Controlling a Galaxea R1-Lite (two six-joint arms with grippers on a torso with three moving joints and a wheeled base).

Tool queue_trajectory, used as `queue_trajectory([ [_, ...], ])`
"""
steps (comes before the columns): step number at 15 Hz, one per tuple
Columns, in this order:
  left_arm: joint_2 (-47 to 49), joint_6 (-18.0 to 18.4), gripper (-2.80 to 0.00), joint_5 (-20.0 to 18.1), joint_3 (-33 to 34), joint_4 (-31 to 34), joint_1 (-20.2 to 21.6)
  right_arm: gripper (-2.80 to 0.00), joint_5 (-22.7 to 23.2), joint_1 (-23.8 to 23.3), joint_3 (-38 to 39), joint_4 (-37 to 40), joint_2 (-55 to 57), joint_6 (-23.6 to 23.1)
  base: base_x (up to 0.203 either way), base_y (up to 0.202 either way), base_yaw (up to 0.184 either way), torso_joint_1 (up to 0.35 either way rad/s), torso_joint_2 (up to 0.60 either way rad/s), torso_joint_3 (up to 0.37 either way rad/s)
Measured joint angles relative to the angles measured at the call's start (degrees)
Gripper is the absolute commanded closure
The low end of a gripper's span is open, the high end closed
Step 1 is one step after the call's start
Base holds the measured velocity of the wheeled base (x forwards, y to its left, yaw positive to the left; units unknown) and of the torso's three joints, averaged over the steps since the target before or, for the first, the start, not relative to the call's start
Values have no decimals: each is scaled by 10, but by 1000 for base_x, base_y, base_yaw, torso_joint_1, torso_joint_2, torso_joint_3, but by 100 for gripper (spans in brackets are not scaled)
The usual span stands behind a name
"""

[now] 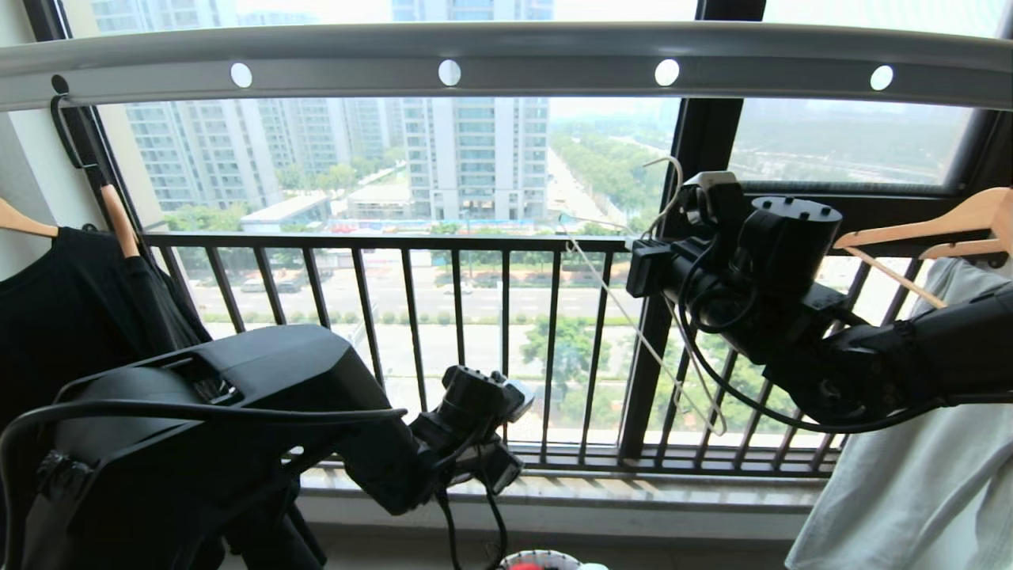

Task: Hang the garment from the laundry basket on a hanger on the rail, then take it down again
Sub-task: Put clothes in the basket, then hang the clothes rack on the clothesline

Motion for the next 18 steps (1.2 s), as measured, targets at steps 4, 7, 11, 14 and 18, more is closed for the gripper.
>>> queue_trajectory([
  [4,-19,-1,0,-1,-8,31,18,0,0,0,0,0,2,0,0,0,0,0,0,0],
  [7,-79,-5,0,-2,60,28,19,0,0,0,17,0,8,-10,0,0,0,0,0,0],
  [11,-196,-13,0,-1,132,27,22,0,-15,26,86,-61,2,-37,0,0,0,0,0,0],
  [14,-255,-16,0,-1,118,32,34,0,-59,74,133,-81,-25,-57,0,0,0,0,0,0],
  [18,-338,-16,0,1,110,78,35,0,-130,139,160,-80,-91,-87,0,0,0,0,0,0],
])
